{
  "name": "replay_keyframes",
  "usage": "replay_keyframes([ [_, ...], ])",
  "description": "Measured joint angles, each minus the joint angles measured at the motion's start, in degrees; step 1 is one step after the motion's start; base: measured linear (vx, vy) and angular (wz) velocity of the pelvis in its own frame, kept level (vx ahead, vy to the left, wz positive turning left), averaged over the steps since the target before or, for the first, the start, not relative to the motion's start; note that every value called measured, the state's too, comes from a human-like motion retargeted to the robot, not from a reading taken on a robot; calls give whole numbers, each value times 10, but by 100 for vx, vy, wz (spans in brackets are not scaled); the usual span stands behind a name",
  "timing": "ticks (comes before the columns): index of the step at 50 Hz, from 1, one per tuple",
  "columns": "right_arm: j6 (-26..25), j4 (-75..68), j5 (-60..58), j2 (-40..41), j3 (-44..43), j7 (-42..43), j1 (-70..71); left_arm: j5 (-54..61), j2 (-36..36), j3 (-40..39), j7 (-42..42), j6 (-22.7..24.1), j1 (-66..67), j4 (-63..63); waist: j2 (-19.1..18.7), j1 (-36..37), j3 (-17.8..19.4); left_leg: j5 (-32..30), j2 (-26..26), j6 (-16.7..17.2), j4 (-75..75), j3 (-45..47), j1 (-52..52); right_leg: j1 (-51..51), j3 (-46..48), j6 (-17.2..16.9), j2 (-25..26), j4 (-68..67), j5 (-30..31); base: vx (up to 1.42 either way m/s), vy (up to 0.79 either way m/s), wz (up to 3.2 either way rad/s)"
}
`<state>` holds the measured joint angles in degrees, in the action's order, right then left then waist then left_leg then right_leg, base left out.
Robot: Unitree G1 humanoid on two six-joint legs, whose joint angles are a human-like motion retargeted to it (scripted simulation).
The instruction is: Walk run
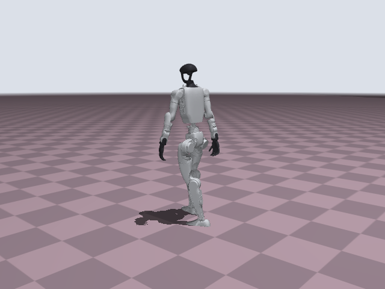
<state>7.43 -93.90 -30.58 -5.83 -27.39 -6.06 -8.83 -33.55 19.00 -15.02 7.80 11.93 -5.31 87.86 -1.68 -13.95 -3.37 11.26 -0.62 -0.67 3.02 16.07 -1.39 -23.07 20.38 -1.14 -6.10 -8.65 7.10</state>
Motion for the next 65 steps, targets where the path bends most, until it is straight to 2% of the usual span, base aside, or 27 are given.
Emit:
replay_keyframes([
  [3, 26, -9, 21, 6, 5, 17, 5, -4, 3, -4, 2, -5, -9, 10, -3, 18, -11, 7, -3, 25, -3, 53, -23, -20, 12, 44, 26, 80, 15, 58, -26, -121],
  [5, 33, -17, 30, 10, 6, 21, 6, -4, -1, -3, 2, -5, -5, 13, -10, 22, -16, 5, -12, 45, 4, 71, -37, -14, 17, 98, 44, 96, 32, 62, -28, -82],
  [7, 35, -22, 29, 13, -1, 19, 3, -4, -12, -1, -2, 0, 6, 15, -19, 5, -18, -20, -24, 68, 22, 59, -47, -2, 2, 112, 54, 83, 40, 81, -39, 25],
  [8, 34, -22, 26, 14, -5, 18, 1, -5, -20, -1, -4, 3, 14, 16, -24, -8, -18, -43, -32, 82, 35, 48, -51, 5, 13, 108, 49, 78, 50, 80, -40, 49],
  [10, 32, -24, 24, 13, -8, 15, 3, -10, -36, -4, -7, 12, 34, 19, -35, -29, -19, -112, -51, 114, 73, 25, -51, 17, -28, 114, 58, 60, 23, 68, -33, 20],
  [13, 30, -16, 30, 7, -11, 17, 15, -16, -59, 8, -19, 25, 67, 27, -16, -28, -23, -265, -47, 148, 192, -1, -20, 45, -35, 132, 45, 46, -7, 70, -35, -63],
  [15, 36, 0, 35, 9, -6, 22, 22, -26, -61, 20, -29, 30, 87, 37, 15, -20, -27, -329, -31, 139, 308, -5, 20, 66, -42, 147, 37, 48, -19, 58, -36, -120],
  [17, 38, 22, 36, 11, 3, 26, 31, -54, -61, 26, -38, 20, 108, 44, 33, -9, -33, -348, -16, 102, 410, -31, 74, 83, -76, 148, 42, 46, -36, 59, -41, -121],
  [20, 25, 60, 18, 10, 6, 34, 52, -108, -66, 14, -48, -2, 142, 51, 48, -5, -36, -256, 0, 93, 498, -84, 153, 101, -105, 149, 50, 46, -47, 56, -35, -113],
  [23, 25, 99, 6, 1, 20, 46, 69, -121, -71, 10, -44, -4, 176, 69, 66, 26, -36, -201, 27, 79, 474, -114, 206, 124, -169, 153, 70, 52, -52, 55, -24, -190],
  [25, 27, 121, 5, -9, 32, 49, 83, -120, -72, 10, -34, -5, 192, 82, 64, 40, -30, -163, 7, 50, 424, -111, 231, 140, -200, 156, 91, 55, -56, 48, -18, -170],
  [30, 20, 151, -19, -29, 42, 45, 119, -124, -75, -11, -22, -25, 232, 95, 50, 69, -17, -172, -10, 17, 186, -107, 252, 178, -285, 161, 145, 50, -72, 53, -14, -173],
  [32, 14, 157, -27, -34, 39, 45, 127, -122, -75, -15, -17, -35, 239, 95, 40, 78, -9, -148, -1, 13, 100, -134, 250, 198, -316, 161, 165, 47, -80, 58, -7, -154],
  [35, 9, 156, -23, -36, 36, 49, 128, -116, -70, -21, -16, -43, 241, 95, 32, 90, 8, -159, 30, 67, 10, -262, 238, 235, -357, 161, 192, 35, -92, 62, -8, -135],
  [37, 6, 147, -16, -35, 29, 50, 120, -109, -64, -25, -19, -42, 236, 95, 31, 100, 11, -187, 40, 85, -1, -288, 224, 254, -374, 161, 204, 23, -95, 72, -8, -120],
  [38, 5, 141, -13, -34, 24, 49, 113, -104, -61, -28, -22, -40, 233, 95, 30, 103, 9, -209, 41, 82, 7, -295, 217, 261, -377, 161, 209, 16, -93, 70, -12, -114],
  [40, -1, 126, -10, -28, 14, 45, 93, -95, -54, -34, -26, -38, 228, 95, 37, 112, -2, -187, 42, 39, 32, -257, 215, 271, -374, 161, 215, -2, -77, 71, -17, -104],
  [43, -19, 85, -1, -14, 9, 43, 72, -70, -44, -52, -22, -43, 208, 95, 53, 91, -23, -150, 41, 16, 41, -238, 198, 259, -342, 106, 199, -43, 5, 67, -12, -72],
  [45, -31, 48, 15, -6, 10, 45, 62, -43, -37, -53, -16, -43, 193, 93, 54, 81, -29, -135, 29, 20, 35, -224, 182, 240, -328, 34, 198, -92, 83, 48, -13, -83],
  [48, -20, 6, 24, -2, 22, 25, 48, 1, -24, -35, -11, -33, 164, 86, 41, 59, -35, -113, 2, 19, 18, -200, 154, 192, -272, -117, 192, -188, 116, 47, -18, -111],
  [49, -17, 0, 18, -1, 28, 11, 41, 9, -19, -27, -10, -34, 152, 84, 35, 62, -36, -103, -13, 22, 16, -181, 145, 177, -247, -135, 191, -216, 124, 42, -22, -190],
  [50, -15, -3, 9, 0, 33, -3, 34, 15, -14, -19, -9, -37, 140, 81, 28, 68, -37, -93, -31, 27, 15, -161, 135, 162, -219, -138, 191, -242, 136, 34, -7, -196],
  [52, -28, 2, -20, -2, 36, -17, 21, 11, -12, -4, -8, -49, 108, 75, 16, 69, -31, -80, -35, 21, 6, -123, 108, 124, -198, -107, 168, -302, 91, 29, 11, -167],
  [55, -36, 5, -54, 2, 37, 0, 0, -2, -9, 10, -29, -63, 68, 59, 3, 53, -25, -64, -44, 24, -3, -85, 76, 77, -154, -60, 140, -317, 49, 37, -4, -108],
  [60, -34, -9, -53, 4, 39, 7, -27, 13, -12, 22, -50, -44, 23, 20, -13, -7, -22, -38, -47, 27, 2, -45, 39, 29, -116, -26, 85, -199, 8, 35, -10, -69],
  [62, -39, -20, -44, 4, 33, -2, -31, 24, -16, 23, -42, -36, 9, 3, -12, -19, -21, -28, -41, 31, -2, -15, 19, 21, -78, -4, 53, -126, 12, 29, -10, -115],
  [65, -42, -35, -23, 5, 24, -11, -33, 36, -23, 23, -28, -24, -9, -23, -6, -28, -21, -13, -28, 39, -7, 33, -14, 12, 17, 6, 5, -31, 2, 37, -19, -129],
])
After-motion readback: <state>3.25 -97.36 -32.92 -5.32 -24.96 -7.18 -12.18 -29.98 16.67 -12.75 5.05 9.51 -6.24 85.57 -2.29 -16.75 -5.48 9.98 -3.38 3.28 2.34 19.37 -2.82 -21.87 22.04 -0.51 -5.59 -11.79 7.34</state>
